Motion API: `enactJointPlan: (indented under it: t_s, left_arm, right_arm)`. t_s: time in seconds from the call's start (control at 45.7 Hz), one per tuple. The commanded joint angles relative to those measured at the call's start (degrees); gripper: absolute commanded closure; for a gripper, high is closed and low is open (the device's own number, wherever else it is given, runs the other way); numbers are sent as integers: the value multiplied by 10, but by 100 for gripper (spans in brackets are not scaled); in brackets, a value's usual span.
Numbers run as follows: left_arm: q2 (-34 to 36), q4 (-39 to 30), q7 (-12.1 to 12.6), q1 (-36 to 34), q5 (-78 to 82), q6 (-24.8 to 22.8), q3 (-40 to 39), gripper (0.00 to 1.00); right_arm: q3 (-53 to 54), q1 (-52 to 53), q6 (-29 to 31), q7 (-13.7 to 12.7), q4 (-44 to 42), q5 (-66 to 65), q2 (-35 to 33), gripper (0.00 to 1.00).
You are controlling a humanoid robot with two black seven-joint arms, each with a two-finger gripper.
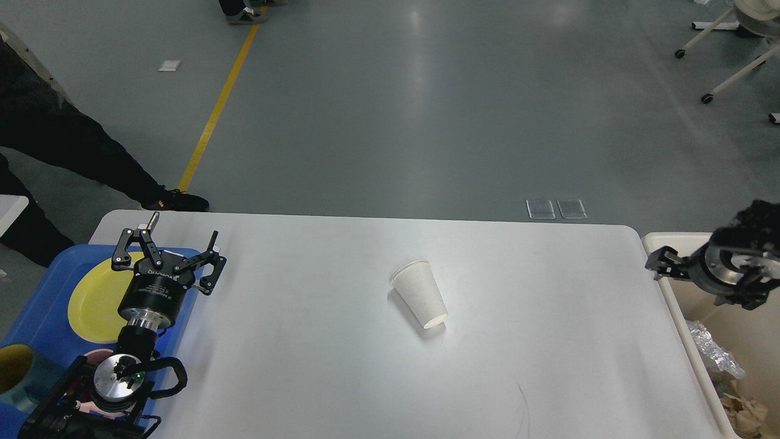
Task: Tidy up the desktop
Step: 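Raise the right gripper out of the bin toward the paper cup, then lower the right gripper onto the white paper cup and grasp it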
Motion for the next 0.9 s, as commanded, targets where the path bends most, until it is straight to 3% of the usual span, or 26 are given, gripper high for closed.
enactJointPlan:
  t_s: [0.0,0.131,0.241,0.35,0.547,0.788,0.875]
  left_arm:
    - [0,0,0,0,0,0,0,3]
    - [0,0,-1,0,0,0,0,3]
    - [0,0,-1,0,0,0,0,3]
    - [0,0,-1,0,0,0,0,3]
    - [0,0,-1,0,0,0,0,3]
    - [0,0,-1,0,0,0,0,3]
    - [0,0,-1,0,0,0,0,3]
  right_arm:
    - [-28,140,119,-2,79,1,41,0]
    - [-37,243,253,-2,116,2,121,0]
    - [-27,332,304,-2,171,6,157,0]
    - [-16,433,305,-2,248,13,199,0]
    - [55,545,304,-2,341,42,204,0]
    - [78,542,279,-1,342,42,197,0]
    - [95,492,245,-1,329,42,198,0]
